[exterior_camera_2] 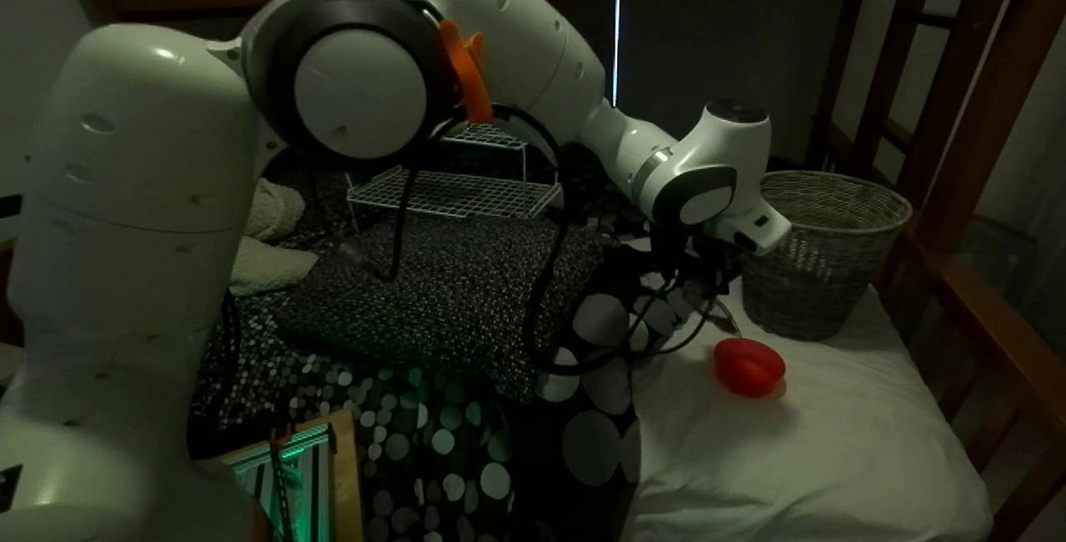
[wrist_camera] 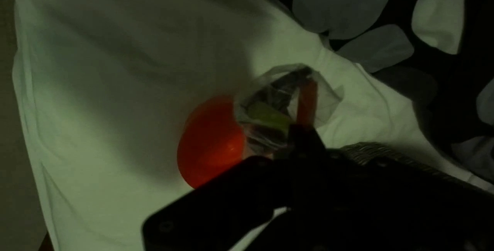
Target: Remove the sunglasses from the top shelf of the shoe rack and put it in the orange bowl on the bed
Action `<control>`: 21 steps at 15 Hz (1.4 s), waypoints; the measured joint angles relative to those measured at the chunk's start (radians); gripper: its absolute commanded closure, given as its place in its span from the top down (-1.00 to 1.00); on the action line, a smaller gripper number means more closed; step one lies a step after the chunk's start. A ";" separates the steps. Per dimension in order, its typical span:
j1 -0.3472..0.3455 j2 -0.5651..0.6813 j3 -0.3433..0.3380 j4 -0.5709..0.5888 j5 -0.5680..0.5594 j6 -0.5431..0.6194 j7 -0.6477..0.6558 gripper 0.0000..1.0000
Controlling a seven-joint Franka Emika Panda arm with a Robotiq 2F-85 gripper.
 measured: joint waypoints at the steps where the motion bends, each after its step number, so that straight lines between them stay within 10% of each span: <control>1: 0.007 0.028 -0.010 0.024 0.000 0.000 0.024 -1.00; 18: 0.089 0.288 -0.139 0.300 -0.076 -0.139 0.397 -1.00; 19: 0.094 0.282 -0.139 0.301 -0.084 -0.142 0.409 -0.48; 21: 0.104 0.271 -0.141 0.302 -0.098 -0.151 0.439 -0.32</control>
